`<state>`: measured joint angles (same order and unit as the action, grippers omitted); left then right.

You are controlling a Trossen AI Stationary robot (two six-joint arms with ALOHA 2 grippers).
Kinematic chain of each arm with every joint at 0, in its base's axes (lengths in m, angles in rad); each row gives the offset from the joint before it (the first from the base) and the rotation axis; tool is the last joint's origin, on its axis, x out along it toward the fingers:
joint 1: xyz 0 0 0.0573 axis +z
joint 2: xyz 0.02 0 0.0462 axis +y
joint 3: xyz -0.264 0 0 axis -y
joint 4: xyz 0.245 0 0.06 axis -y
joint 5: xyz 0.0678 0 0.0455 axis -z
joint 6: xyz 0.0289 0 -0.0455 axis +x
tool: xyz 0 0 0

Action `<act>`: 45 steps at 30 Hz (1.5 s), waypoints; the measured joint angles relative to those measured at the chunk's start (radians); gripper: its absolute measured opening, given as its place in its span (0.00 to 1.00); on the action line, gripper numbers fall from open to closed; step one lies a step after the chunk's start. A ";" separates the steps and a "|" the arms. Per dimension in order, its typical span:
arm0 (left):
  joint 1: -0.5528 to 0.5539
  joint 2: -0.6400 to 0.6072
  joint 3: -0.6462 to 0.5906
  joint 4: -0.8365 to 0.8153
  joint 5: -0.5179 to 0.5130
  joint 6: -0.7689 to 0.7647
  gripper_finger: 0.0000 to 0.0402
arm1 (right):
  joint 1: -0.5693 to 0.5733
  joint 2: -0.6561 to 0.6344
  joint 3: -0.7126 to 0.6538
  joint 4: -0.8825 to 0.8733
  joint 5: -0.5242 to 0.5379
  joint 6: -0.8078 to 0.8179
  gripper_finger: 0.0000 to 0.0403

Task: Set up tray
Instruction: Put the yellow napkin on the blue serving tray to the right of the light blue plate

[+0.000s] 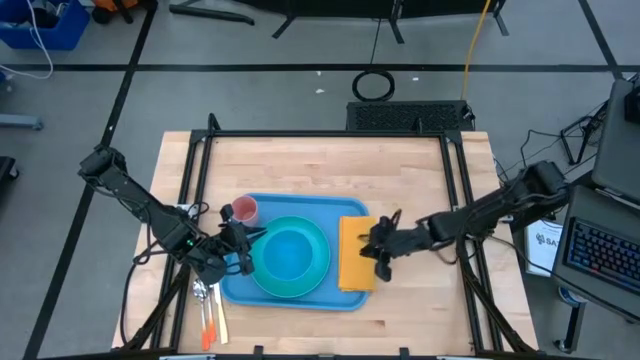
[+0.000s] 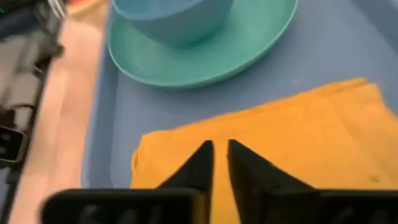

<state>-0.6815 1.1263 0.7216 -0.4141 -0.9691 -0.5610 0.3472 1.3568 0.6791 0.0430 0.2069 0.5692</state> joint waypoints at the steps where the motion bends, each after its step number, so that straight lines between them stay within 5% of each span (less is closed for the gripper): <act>1: 0.001 0.000 0.000 0.001 0.002 0.000 0.09 | 0.001 0.037 0.032 -0.031 -0.008 0.008 0.03; 16: 0.000 0.000 0.000 -0.003 0.003 -0.002 0.09 | -0.101 0.356 0.248 -0.252 -0.195 0.078 0.00; 36: 0.003 0.050 0.000 0.008 -0.026 -0.008 0.09 | -0.169 0.376 0.247 -0.079 -0.211 -0.059 0.00; 45: 0.003 0.050 0.000 0.008 -0.027 -0.009 0.09 | -0.108 0.349 0.247 -0.220 -0.178 0.098 0.00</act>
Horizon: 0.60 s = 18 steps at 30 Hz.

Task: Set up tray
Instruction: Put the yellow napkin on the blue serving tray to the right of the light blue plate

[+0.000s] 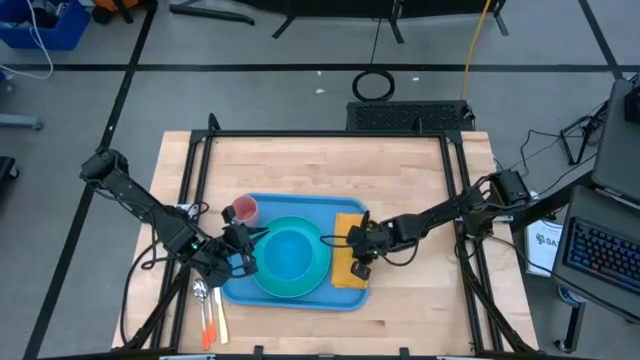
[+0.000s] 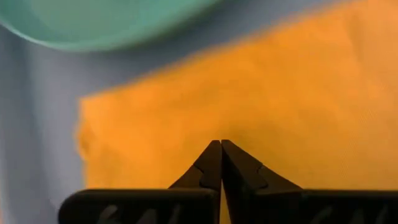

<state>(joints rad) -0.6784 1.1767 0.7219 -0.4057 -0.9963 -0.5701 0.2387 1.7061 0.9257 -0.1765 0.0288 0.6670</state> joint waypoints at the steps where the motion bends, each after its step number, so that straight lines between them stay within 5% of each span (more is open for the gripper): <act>1: 0.002 0.000 0.000 0.000 0.000 0.000 0.09 | 0.000 0.001 0.000 -0.029 0.005 0.021 0.00; 18: 0.011 0.000 0.000 -0.002 0.001 -0.010 0.09 | -0.029 0.070 0.001 0.092 -0.009 -0.137 0.00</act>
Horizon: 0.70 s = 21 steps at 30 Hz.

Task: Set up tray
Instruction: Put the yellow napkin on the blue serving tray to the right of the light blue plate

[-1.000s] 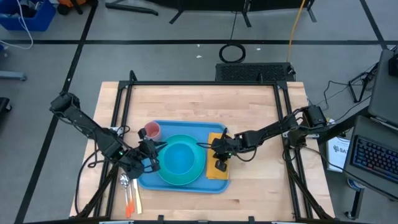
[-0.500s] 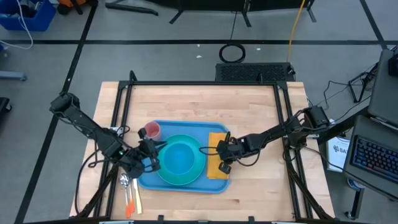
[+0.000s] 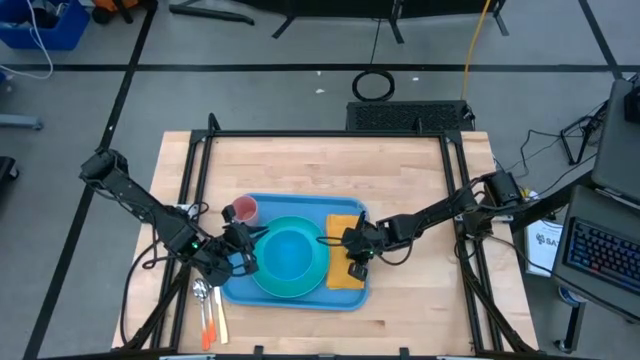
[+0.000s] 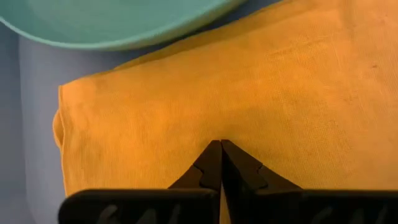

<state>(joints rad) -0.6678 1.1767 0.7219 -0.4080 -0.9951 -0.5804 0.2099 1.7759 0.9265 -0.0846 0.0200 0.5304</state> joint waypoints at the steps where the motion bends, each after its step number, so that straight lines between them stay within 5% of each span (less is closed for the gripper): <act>1: 0.000 0.000 0.000 0.000 0.000 0.000 0.09 | -0.005 0.001 0.000 0.005 -0.001 -0.001 0.00; 13: 0.000 0.000 0.000 -0.001 0.008 0.000 0.09 | -0.021 0.003 -0.002 0.042 0.001 0.019 0.00; 21: 0.000 0.000 0.000 -0.002 0.140 0.022 0.09 | -0.005 -0.010 -0.004 0.135 0.007 -0.058 0.08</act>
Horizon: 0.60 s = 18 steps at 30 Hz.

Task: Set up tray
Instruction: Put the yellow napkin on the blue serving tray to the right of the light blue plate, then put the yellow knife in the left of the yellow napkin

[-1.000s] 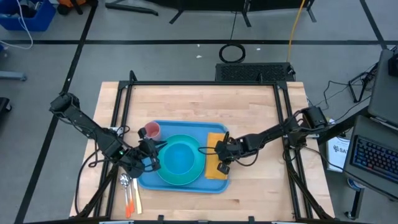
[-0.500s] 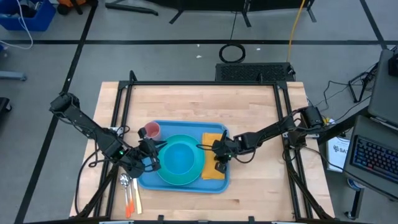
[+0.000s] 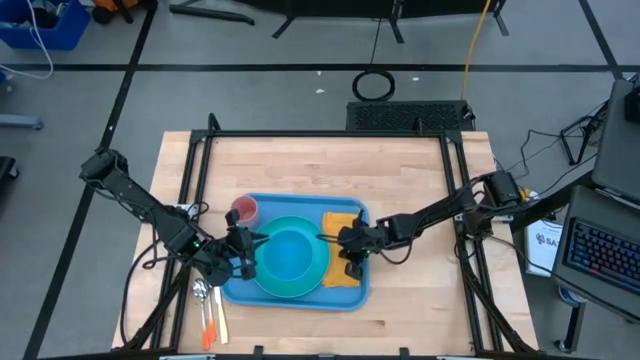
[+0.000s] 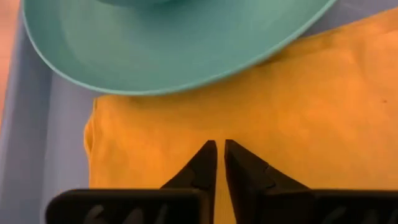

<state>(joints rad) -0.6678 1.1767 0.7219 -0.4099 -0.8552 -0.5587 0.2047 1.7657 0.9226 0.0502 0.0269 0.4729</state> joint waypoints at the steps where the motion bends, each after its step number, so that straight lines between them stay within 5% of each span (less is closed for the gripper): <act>1: 0.000 0.000 0.000 0.000 0.004 -0.003 0.09 | 0.000 -0.004 0.000 0.000 0.000 -0.004 0.09; 18: 0.000 0.000 0.000 0.004 0.096 -0.005 0.09 | 0.027 -0.023 0.001 -0.002 -0.029 0.005 0.26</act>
<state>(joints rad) -0.6678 1.1763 0.7219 -0.4060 -0.7593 -0.5632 0.2314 1.7428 0.9234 0.0477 -0.0021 0.4780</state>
